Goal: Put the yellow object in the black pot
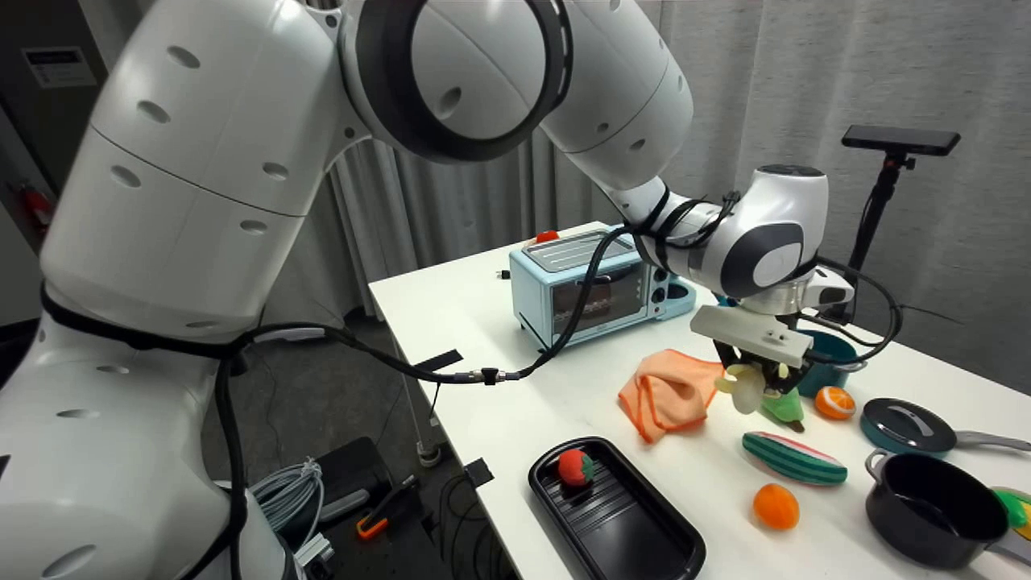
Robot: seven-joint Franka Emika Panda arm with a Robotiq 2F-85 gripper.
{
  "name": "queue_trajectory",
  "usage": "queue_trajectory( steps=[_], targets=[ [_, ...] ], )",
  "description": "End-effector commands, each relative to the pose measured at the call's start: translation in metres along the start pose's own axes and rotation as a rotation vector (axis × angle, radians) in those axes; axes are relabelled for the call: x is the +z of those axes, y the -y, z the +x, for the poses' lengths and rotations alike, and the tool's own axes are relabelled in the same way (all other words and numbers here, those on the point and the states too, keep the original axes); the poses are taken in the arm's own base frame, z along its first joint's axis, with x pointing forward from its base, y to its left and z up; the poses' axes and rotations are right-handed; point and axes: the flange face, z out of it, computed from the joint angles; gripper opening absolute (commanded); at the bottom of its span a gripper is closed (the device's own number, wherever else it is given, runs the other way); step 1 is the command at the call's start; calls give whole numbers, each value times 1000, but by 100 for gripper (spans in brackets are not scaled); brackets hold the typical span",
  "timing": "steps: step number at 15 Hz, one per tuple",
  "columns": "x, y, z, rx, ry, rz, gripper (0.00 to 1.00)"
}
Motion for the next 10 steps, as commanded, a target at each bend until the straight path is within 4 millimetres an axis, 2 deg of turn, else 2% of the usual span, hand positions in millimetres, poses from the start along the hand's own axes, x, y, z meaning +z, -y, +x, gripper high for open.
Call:
queue_trajectory(
  steps=[1,6,10],
  targets=[
    [-37,-10,11,11,-37,-9,4],
    [-85,-21,30,13,-116,-46,4],
    [-118,-36,36,28,-162,-78,4]
  ],
)
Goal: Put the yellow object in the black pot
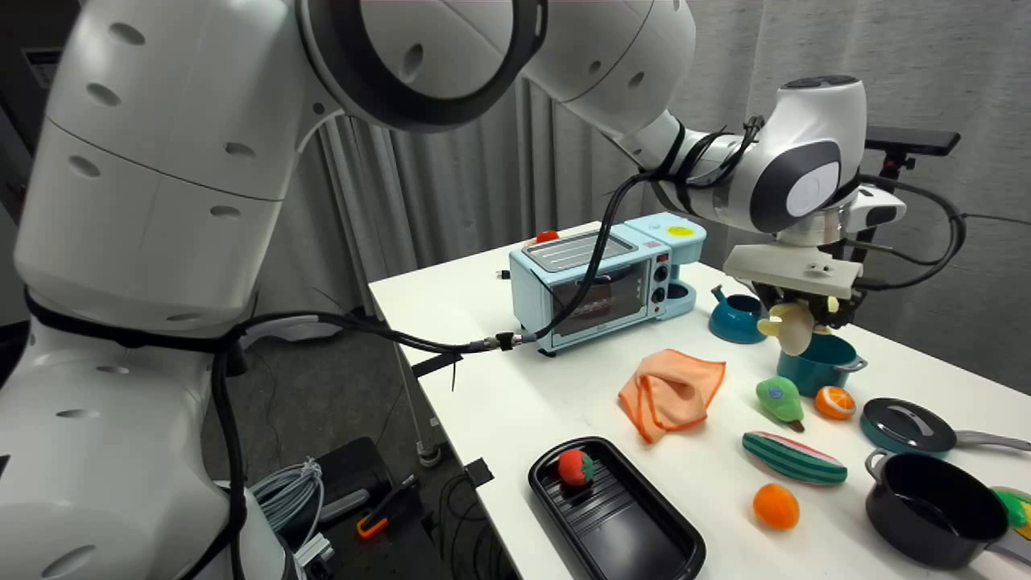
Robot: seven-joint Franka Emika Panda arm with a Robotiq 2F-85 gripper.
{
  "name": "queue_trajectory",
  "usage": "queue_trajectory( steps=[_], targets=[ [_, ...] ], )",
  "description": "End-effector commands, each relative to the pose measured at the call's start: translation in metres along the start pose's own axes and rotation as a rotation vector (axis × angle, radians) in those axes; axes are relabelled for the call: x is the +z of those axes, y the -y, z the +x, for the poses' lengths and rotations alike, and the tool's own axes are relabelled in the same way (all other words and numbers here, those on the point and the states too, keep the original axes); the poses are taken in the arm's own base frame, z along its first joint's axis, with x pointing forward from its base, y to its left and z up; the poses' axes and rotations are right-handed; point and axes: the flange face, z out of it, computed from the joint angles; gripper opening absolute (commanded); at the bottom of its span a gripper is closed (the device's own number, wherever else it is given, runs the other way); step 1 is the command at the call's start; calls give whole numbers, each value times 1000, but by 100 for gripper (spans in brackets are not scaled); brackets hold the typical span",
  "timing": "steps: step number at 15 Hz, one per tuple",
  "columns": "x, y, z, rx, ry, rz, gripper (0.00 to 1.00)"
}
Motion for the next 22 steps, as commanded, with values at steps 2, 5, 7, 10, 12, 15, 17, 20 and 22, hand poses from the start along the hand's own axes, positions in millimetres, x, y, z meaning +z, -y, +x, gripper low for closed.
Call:
queue_trajectory(
  steps=[2,5,7,10,12,15,17,20,22],
  targets=[
    [-39,-27,8,20,-22,-45,4],
    [-59,-50,4,39,-33,-83,4],
    [-70,-67,-1,51,-31,-110,4],
    [-81,-94,-12,84,-32,-137,4],
    [-82,-114,-21,116,-23,-150,4],
    [-75,-145,-36,163,-5,-163,4],
    [-67,-164,-45,191,10,-171,4],
    [-48,-183,-55,212,30,-173,4],
    [-31,-189,-60,221,43,-163,4]
  ],
)
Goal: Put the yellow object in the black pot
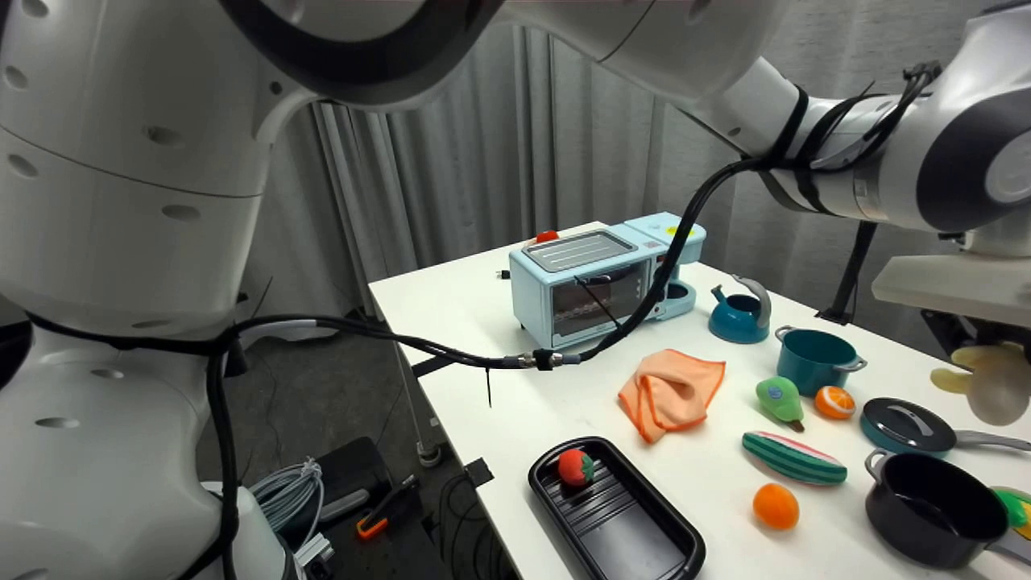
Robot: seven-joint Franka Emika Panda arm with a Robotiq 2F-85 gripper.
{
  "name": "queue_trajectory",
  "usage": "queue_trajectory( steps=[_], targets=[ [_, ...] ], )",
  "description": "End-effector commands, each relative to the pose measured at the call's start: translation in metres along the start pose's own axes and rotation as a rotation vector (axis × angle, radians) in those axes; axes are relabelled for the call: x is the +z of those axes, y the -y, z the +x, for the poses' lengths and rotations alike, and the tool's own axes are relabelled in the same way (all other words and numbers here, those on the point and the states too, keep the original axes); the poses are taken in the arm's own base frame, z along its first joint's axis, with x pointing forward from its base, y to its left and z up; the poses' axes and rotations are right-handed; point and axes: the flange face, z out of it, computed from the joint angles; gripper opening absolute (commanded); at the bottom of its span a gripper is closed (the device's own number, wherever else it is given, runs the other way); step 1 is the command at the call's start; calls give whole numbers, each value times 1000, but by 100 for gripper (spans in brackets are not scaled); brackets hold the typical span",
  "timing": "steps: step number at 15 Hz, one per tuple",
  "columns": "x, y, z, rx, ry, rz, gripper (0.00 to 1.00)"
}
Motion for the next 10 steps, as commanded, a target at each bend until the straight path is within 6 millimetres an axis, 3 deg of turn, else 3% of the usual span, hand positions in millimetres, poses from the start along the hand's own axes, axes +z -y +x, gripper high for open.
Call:
queue_trajectory(
  steps=[1,10],
  targets=[
    [30,-8,1,14,24,12,4],
    [108,-1,2,8,74,6,4]
  ],
)
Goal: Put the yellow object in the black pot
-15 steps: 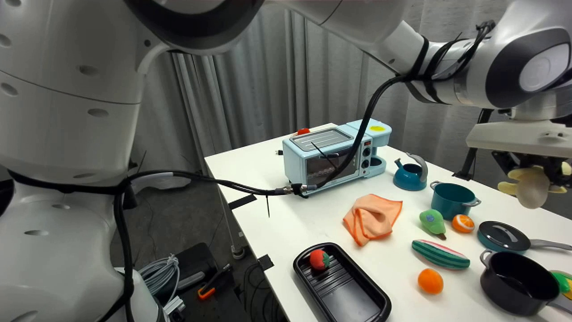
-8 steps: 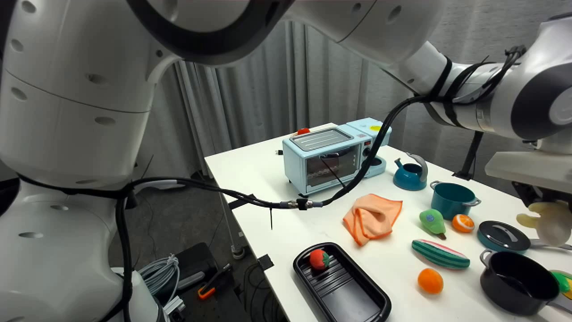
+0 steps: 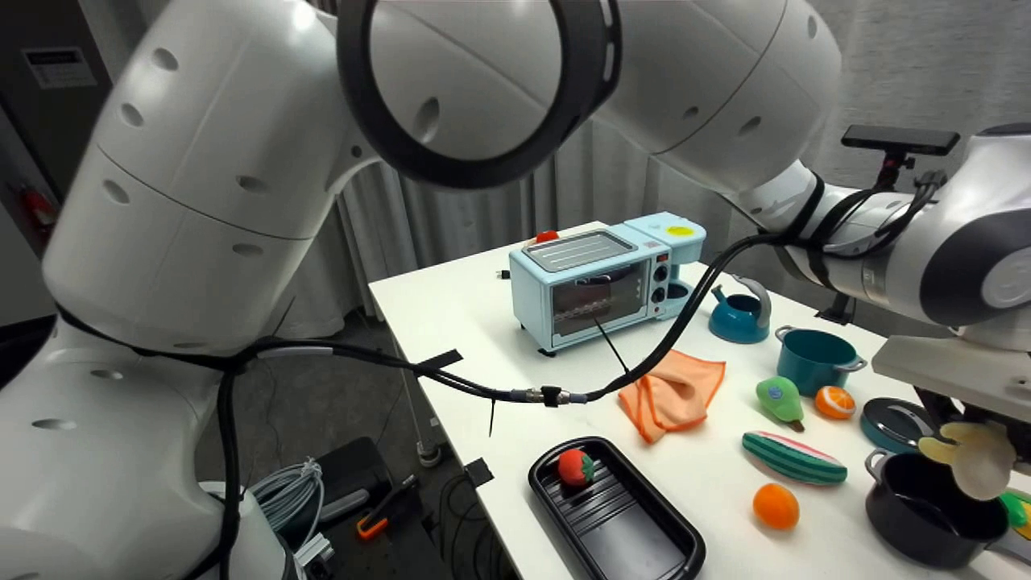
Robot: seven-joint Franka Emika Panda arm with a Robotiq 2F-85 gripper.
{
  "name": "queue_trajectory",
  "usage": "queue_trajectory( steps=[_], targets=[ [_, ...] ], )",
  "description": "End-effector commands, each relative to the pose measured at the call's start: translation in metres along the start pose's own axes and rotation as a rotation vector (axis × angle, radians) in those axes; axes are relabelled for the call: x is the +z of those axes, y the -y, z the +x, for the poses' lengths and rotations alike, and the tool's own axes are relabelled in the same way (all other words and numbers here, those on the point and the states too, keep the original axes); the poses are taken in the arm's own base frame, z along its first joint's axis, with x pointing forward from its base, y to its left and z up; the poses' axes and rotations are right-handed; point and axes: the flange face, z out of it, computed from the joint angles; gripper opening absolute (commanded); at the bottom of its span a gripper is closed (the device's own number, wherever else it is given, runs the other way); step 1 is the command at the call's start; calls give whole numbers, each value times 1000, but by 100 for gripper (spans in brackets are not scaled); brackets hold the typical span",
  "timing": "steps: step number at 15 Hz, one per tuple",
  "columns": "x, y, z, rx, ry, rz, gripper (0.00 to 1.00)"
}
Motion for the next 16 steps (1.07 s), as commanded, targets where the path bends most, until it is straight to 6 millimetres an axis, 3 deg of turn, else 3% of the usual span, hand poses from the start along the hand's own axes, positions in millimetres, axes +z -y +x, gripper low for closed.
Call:
queue_trajectory(
  steps=[1,9,15,16],
  targets=[
    [27,-2,13,4,-6,2,4],
    [71,22,22,-30,18,22,4],
    [78,29,24,-59,18,9,4],
    [77,29,24,-62,14,4,14]
  ],
)
